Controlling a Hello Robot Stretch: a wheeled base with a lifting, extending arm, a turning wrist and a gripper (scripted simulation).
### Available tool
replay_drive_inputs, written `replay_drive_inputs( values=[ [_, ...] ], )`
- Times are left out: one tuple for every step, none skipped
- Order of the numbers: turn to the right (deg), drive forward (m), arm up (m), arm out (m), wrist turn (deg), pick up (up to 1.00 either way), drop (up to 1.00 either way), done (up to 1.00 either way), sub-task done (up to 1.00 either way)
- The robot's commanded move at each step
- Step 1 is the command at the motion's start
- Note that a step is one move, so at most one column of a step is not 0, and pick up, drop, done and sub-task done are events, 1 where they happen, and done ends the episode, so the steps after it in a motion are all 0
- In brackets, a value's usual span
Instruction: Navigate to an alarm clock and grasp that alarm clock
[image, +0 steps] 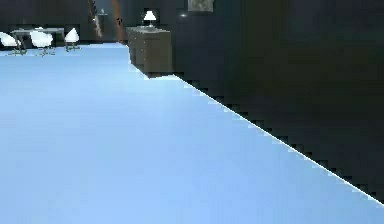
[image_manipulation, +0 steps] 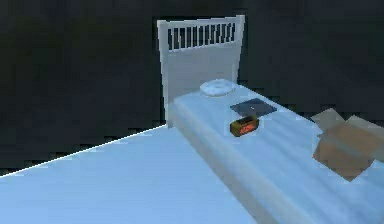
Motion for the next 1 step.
replay_drive_inputs(
  values=[
    [45.0, 0.0, 0.0, 0.0, 0.0, 0.0, 0.0, 0.0, 0.0]
  ],
)
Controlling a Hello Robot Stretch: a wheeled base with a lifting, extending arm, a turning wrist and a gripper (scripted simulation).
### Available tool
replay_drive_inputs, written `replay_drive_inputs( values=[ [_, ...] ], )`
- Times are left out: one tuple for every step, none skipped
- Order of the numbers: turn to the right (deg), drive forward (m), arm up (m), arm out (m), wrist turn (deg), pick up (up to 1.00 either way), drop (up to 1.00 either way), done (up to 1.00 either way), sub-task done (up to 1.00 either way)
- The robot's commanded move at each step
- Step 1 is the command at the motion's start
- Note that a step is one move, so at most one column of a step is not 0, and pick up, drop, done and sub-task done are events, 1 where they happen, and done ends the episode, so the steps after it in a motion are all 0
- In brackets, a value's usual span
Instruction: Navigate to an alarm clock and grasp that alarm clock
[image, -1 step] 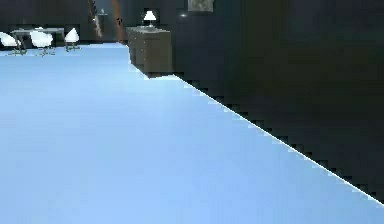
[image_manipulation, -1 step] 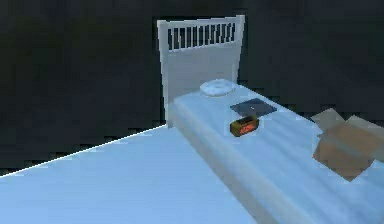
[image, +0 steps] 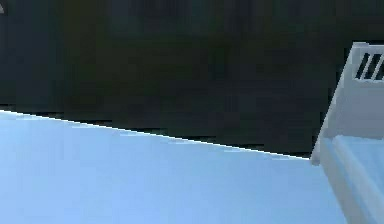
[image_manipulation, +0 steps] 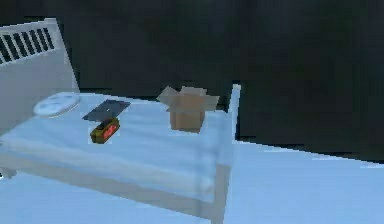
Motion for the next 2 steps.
replay_drive_inputs(
  values=[
    [45.0, 0.0, 0.0, 0.0, 0.0, 0.0, 0.0, 0.0, 0.0],
    [3.0, 0.0, 0.0, 0.0, 0.0, 0.0, 0.0, 0.0, 0.0]
  ],
)
